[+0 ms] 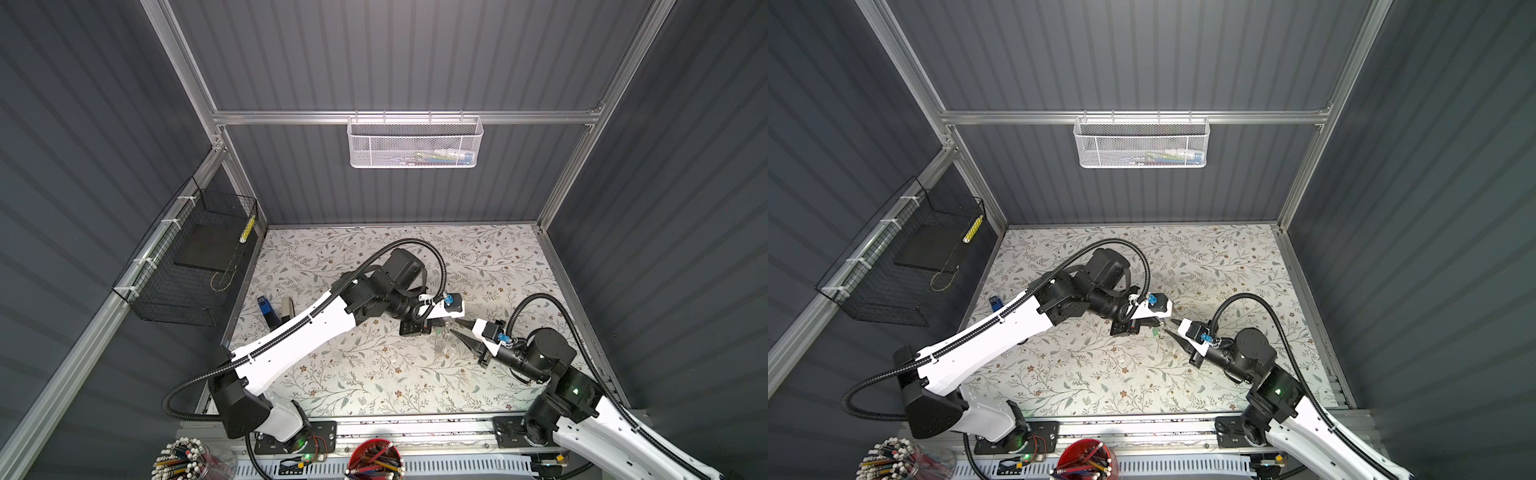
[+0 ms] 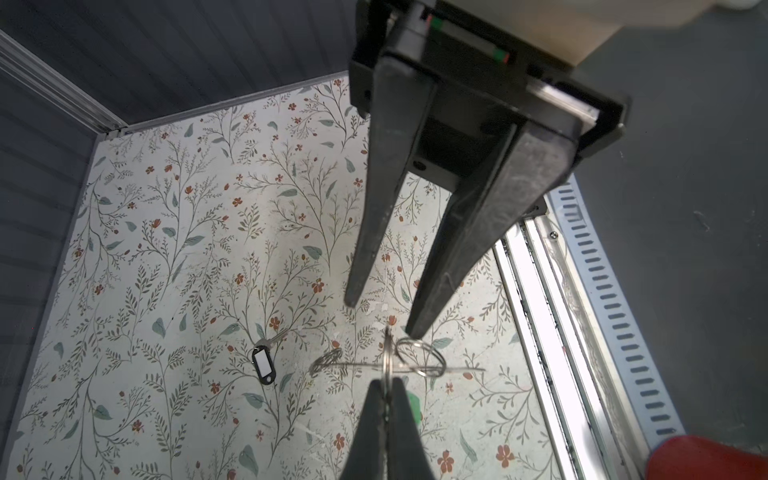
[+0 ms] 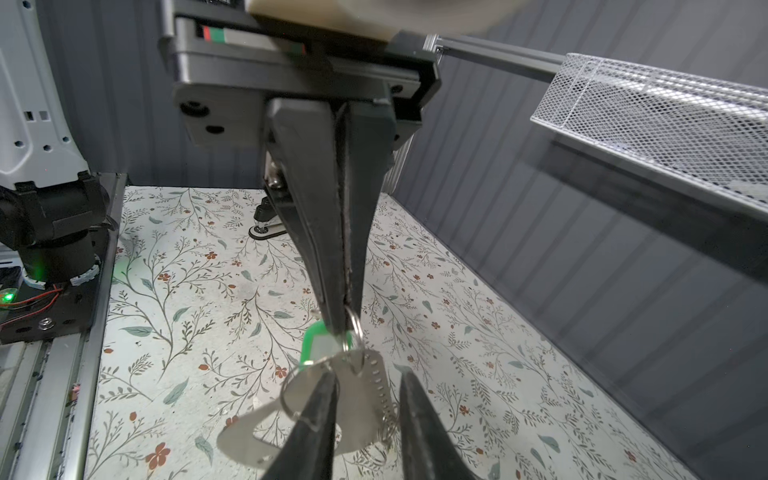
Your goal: Put the keys on the keyring
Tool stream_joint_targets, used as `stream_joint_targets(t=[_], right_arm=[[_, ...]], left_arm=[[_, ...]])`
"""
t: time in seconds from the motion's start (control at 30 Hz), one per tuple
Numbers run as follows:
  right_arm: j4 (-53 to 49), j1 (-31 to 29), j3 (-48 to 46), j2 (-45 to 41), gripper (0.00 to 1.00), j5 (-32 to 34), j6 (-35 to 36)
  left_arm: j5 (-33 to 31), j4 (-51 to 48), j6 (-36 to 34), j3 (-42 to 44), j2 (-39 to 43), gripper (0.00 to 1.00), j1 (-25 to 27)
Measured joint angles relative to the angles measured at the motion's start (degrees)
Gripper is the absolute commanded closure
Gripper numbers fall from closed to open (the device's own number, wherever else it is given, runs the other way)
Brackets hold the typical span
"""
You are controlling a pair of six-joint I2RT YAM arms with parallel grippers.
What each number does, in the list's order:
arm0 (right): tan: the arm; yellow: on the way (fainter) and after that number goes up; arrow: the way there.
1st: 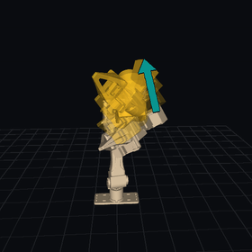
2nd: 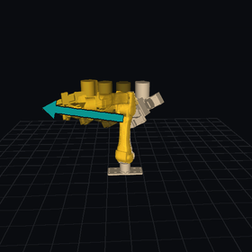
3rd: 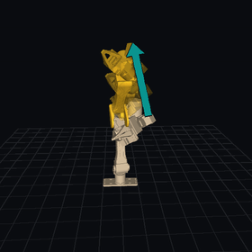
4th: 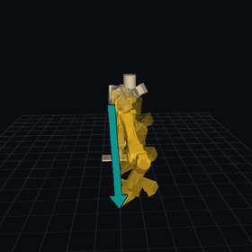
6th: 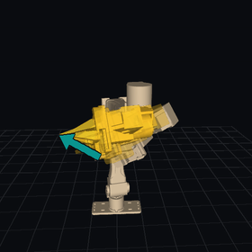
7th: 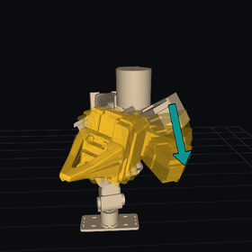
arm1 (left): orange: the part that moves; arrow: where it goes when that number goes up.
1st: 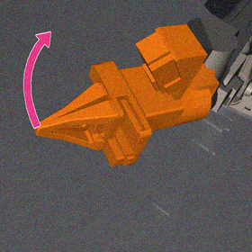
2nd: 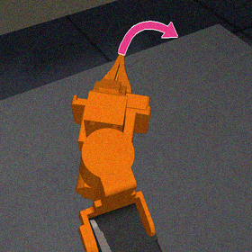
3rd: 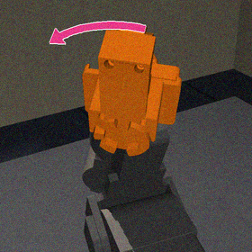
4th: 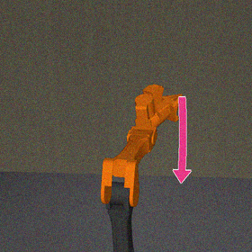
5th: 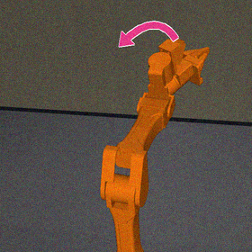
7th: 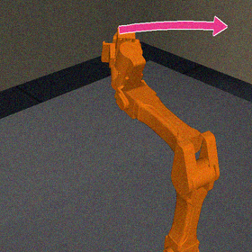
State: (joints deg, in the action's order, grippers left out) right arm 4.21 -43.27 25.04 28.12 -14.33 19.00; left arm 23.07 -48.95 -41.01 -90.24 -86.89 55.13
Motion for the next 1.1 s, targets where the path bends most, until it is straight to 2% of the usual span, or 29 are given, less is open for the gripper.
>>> stream_joint_targets(t=[0.3,0.77,1.1], right_arm=[[0.7,-0.3,0.6,3.4,0.78,-2.4,-0.6],[4.6,-0.3,0.5,6.5,0.8,-4.8,-2.1],[5.2,-0.4,0.5,6.8,1.0,-6.7,-2.5]], left_arm=[[-3.0,-6.4,-1.5,-2.1,-1.6,1.0,0.7],[-2.9,-7.5,-2.1,-3.5,-1.9,1.0,0.7],[-2.5,-7.9,-2.4,-3.6,-1.9,0.98,0.7]])
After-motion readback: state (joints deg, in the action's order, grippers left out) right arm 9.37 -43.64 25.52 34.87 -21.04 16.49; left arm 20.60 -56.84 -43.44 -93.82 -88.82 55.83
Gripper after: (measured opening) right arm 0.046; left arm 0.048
